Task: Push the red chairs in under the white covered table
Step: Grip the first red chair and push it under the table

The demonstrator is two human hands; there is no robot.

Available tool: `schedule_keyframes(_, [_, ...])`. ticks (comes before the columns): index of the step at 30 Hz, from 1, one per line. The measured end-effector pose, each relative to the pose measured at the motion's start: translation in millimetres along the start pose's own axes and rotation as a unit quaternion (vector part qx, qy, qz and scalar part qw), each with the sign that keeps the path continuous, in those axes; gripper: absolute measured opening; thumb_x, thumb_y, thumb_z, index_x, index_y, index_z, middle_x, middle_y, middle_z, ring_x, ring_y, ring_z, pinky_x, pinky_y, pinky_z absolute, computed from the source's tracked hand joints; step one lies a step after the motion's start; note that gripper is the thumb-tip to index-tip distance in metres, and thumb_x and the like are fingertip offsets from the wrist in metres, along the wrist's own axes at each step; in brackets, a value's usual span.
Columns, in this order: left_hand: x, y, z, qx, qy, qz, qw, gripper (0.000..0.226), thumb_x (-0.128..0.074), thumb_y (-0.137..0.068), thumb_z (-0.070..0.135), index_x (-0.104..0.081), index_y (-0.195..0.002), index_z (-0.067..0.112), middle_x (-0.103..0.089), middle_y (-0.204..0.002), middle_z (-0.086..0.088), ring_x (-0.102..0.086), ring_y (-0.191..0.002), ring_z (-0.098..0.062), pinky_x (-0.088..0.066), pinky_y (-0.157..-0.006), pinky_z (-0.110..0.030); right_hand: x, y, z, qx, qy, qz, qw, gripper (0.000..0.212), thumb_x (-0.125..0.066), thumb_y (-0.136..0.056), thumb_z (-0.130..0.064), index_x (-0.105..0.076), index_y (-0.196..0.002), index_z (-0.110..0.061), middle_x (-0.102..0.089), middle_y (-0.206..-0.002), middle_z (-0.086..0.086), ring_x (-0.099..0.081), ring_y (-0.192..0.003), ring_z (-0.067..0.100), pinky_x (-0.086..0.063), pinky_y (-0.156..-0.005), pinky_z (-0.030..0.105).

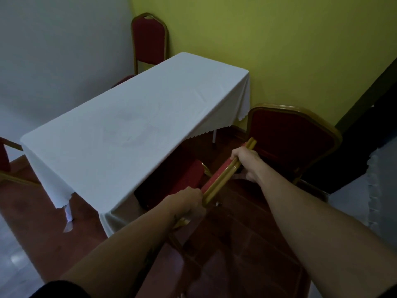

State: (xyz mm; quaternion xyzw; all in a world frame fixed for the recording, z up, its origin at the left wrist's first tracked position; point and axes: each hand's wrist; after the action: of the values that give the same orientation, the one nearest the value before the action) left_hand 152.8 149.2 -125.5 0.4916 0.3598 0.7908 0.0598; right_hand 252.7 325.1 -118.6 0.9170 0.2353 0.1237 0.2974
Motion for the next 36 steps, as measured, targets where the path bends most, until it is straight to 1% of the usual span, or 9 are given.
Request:
schedule_keyframes(4, [16, -4, 0, 0.014, -0.019, -0.054, 0.998, 0.053, -0.065, -0.088, 0.045, -0.056, -0.125, 0.008, -0.064, -0.11, -0.01, -0.065, -0.088, -0.028, -0.055, -0.072, -0.037, 3, -3, -9, -0.025, 0.02, -0.026, 0.999, 0.026, -0.063, -0.092, -0.015, -0.058, -0.116, -0.004, -0.064, -0.1, 0.015, -0.07, -0.1, 0.034, -0.061, -0.086, 0.058])
schedule_keyframes(7, [38, -16, 5, 0.012, 0.046, -0.097, 0.994, 0.065, -0.07, -0.084, 0.048, -0.054, -0.13, 0.005, -0.064, -0.12, -0.013, -0.066, -0.098, -0.033, -0.057, -0.075, -0.04, 15, 6, -18, -0.042, 0.101, -0.06, 0.992, 0.038, -0.067, -0.098, -0.038, -0.056, -0.119, -0.009, -0.065, -0.108, 0.012, -0.066, -0.095, 0.031, -0.059, -0.084, 0.052])
schedule_keyframes(10, [68, -28, 26, -0.044, 0.082, -0.029, 0.995, 0.069, -0.066, -0.084, 0.053, -0.052, -0.139, 0.014, -0.06, -0.13, -0.006, -0.061, -0.111, -0.027, -0.052, -0.088, -0.038, 41, 4, -31, -0.013, 0.19, -0.038, 0.981, 0.047, -0.064, -0.097, -0.049, -0.05, -0.129, -0.016, -0.058, -0.106, 0.007, -0.061, -0.096, 0.029, -0.054, -0.088, 0.05])
schedule_keyframes(14, [108, -48, 74, -0.127, 0.074, 0.087, 0.985, 0.055, -0.054, -0.09, 0.044, -0.055, -0.138, 0.018, -0.063, -0.131, -0.005, -0.063, -0.112, -0.024, -0.053, -0.095, -0.042, 103, -18, -55, 0.086, 0.308, 0.041, 0.947, 0.083, -0.069, -0.093, -0.043, -0.03, -0.161, -0.017, -0.045, -0.155, 0.012, -0.048, -0.138, 0.034, -0.048, -0.105, 0.048])
schedule_keyframes(20, [150, -97, 167, -0.166, 0.031, 0.151, 0.974, 0.05, -0.048, -0.087, 0.025, -0.059, -0.135, 0.018, -0.062, -0.135, -0.006, -0.059, -0.121, -0.028, -0.05, -0.1, -0.043, 209, -53, -95, 0.184, 0.443, 0.124, 0.869, 0.07, -0.067, -0.087, -0.023, -0.044, -0.153, -0.016, -0.05, -0.149, 0.013, -0.052, -0.133, 0.032, -0.046, -0.104, 0.039])
schedule_keyframes(24, [169, -141, 228, -0.169, 0.021, 0.202, 0.965, 0.04, -0.049, -0.083, 0.022, -0.068, -0.118, 0.02, -0.07, -0.118, -0.005, -0.065, -0.108, -0.028, -0.054, -0.091, -0.042, 261, -83, -109, 0.21, 0.489, 0.118, 0.838, 0.061, -0.064, -0.086, -0.025, -0.048, -0.144, -0.021, -0.054, -0.132, 0.008, -0.051, -0.126, 0.029, -0.047, -0.102, 0.043])
schedule_keyframes(27, [179, -167, 274, -0.173, 0.017, 0.23, 0.958, 0.033, -0.051, -0.081, 0.02, -0.071, -0.107, 0.019, -0.073, -0.107, -0.007, -0.068, -0.101, -0.03, -0.056, -0.085, -0.042, 295, -107, -117, 0.197, 0.514, 0.098, 0.829, 0.067, -0.062, -0.086, -0.027, -0.043, -0.15, -0.021, -0.05, -0.141, 0.009, -0.045, -0.134, 0.032, -0.043, -0.108, 0.045])
schedule_keyframes(33, [193, -214, 326, -0.157, -0.015, 0.216, 0.964, 0.055, -0.047, -0.076, 0.025, -0.062, -0.129, 0.024, -0.064, -0.128, -0.006, -0.06, -0.116, -0.03, -0.052, -0.094, -0.046, 330, -148, -128, 0.163, 0.514, 0.057, 0.84, 0.071, -0.058, -0.086, -0.028, -0.04, -0.154, -0.022, -0.049, -0.148, 0.01, -0.048, -0.135, 0.033, -0.042, -0.108, 0.046])
schedule_keyframes(36, [195, -247, 341, -0.138, -0.078, 0.193, 0.968, 0.055, -0.057, -0.08, 0.033, -0.053, -0.135, 0.028, -0.056, -0.132, -0.002, -0.055, -0.12, -0.028, -0.049, -0.095, -0.043, 337, -161, -122, 0.137, 0.448, 0.011, 0.883, 0.058, -0.056, -0.088, -0.029, -0.053, -0.145, -0.024, -0.061, -0.132, 0.006, -0.062, -0.11, 0.024, -0.05, -0.082, 0.034])
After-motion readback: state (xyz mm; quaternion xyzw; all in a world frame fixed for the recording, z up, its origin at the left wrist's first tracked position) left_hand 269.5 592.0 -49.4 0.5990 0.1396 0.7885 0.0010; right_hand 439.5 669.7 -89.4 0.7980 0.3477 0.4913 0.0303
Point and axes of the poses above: each hand's wrist, its own y-axis away from the middle knuckle, its own x-axis out of the back of the hand, z = x × y
